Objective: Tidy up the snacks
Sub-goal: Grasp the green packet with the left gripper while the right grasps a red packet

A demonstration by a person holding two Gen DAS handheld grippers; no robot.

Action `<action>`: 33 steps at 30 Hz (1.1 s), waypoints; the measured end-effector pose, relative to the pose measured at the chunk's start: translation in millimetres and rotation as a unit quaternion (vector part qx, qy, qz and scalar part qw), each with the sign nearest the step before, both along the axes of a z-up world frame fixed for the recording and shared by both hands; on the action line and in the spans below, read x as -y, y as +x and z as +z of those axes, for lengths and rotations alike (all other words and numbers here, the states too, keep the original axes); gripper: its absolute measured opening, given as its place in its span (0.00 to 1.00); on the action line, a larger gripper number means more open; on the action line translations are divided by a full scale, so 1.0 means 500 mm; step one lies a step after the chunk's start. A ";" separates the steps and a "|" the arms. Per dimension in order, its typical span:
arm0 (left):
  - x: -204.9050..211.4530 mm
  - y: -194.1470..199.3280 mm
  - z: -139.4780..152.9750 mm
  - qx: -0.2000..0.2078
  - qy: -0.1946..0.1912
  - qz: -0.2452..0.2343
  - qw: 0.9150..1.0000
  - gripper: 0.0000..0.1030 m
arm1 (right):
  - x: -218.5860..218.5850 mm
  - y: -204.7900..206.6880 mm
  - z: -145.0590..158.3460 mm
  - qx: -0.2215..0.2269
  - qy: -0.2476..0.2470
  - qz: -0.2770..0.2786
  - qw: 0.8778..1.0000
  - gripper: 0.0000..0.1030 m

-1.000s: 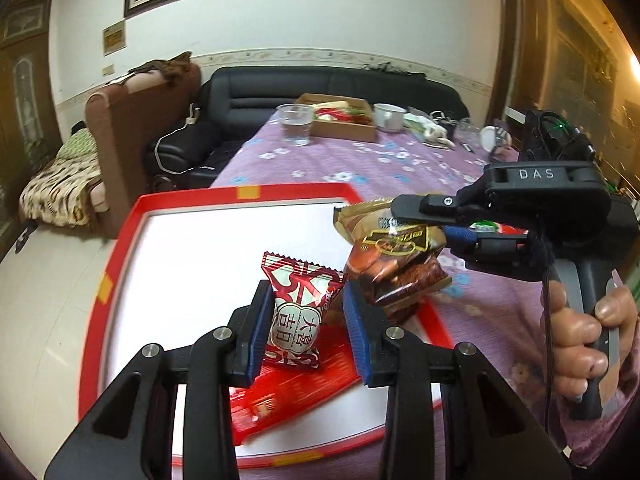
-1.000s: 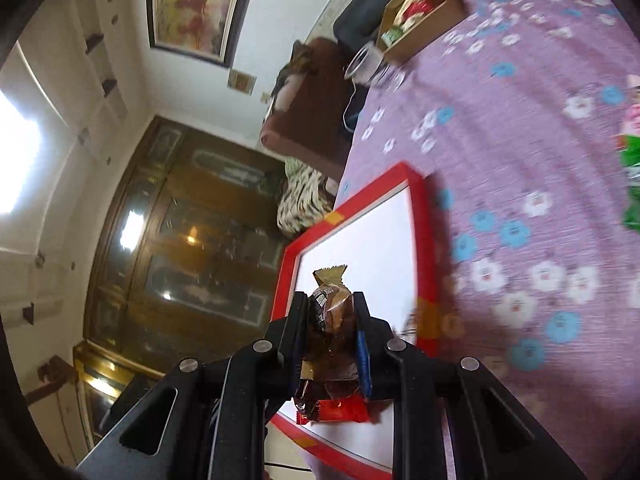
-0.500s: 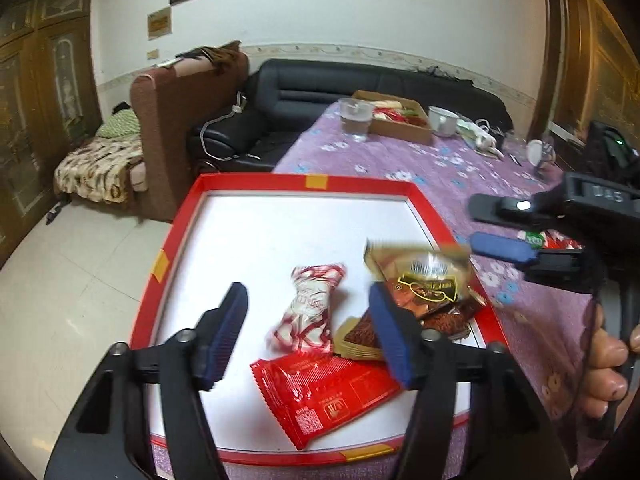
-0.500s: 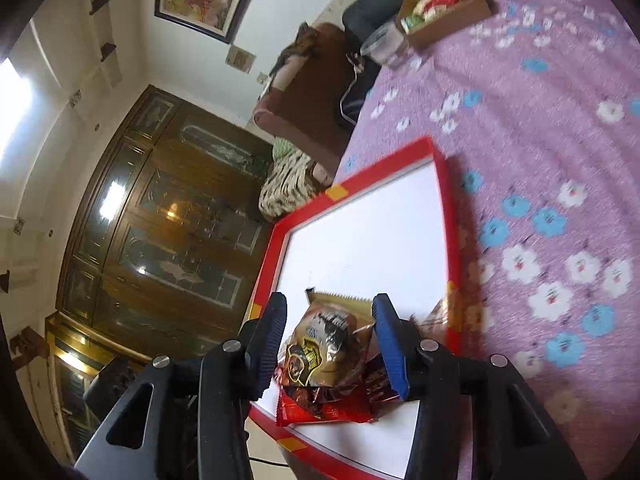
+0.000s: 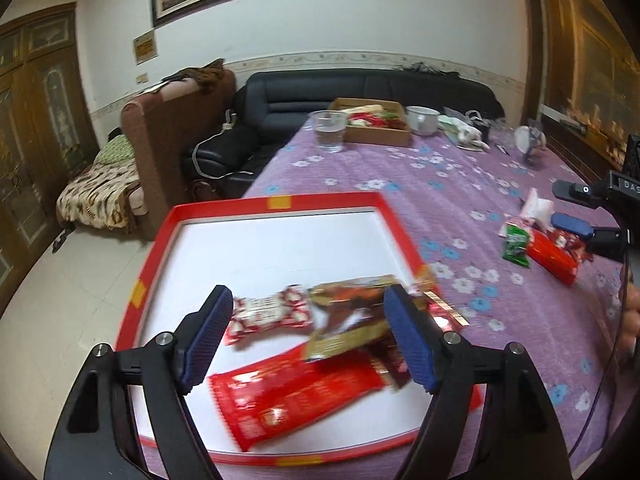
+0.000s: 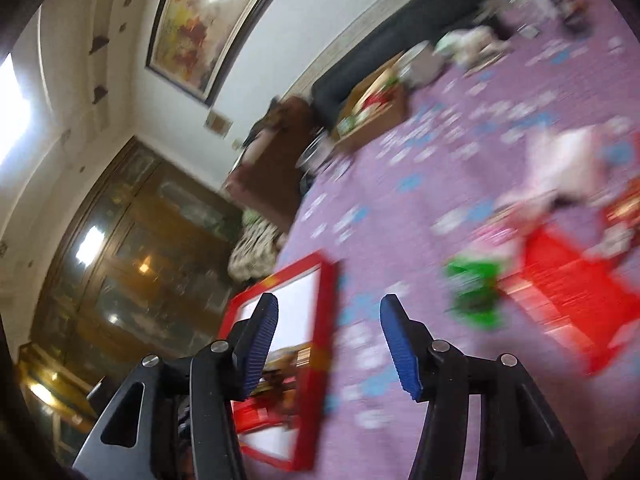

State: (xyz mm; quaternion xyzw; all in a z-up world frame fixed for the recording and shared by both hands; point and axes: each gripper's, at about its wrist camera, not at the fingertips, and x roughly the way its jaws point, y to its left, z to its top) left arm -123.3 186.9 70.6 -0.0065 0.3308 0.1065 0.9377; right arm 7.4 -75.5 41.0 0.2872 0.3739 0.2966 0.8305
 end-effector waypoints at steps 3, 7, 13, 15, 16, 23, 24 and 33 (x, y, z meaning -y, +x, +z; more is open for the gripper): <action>0.049 0.014 0.014 0.002 0.010 -0.032 0.999 0.76 | 0.087 0.012 -0.002 -0.006 -0.045 -0.027 0.999 0.57; 0.130 0.045 0.029 -0.003 0.020 -0.095 0.995 0.79 | 0.131 0.039 -0.029 -0.032 -0.121 -0.011 0.992 0.60; 0.237 0.126 0.019 -0.040 0.024 -0.166 0.985 0.80 | 0.117 0.048 -0.077 -0.044 -0.192 0.019 0.980 0.61; 0.258 0.161 0.009 -0.059 0.006 -0.180 0.982 0.80 | 0.108 0.041 -0.085 -0.038 -0.210 0.028 0.977 0.61; 0.267 0.173 0.004 -0.067 0.001 -0.184 0.981 0.80 | 0.102 0.036 -0.082 -0.034 -0.218 0.033 0.975 0.63; 0.314 0.239 -0.038 -0.112 -0.014 -0.205 0.972 0.80 | 0.042 0.003 -0.085 0.011 -0.296 0.066 0.953 0.73; 0.319 0.255 -0.047 -0.119 -0.018 -0.204 0.972 0.80 | 0.032 -0.004 -0.086 0.021 -0.316 0.068 0.946 0.72; 0.349 0.312 -0.093 -0.147 -0.043 -0.202 0.967 0.80 | 0.042 -0.004 -0.092 0.042 -0.376 0.029 0.925 0.47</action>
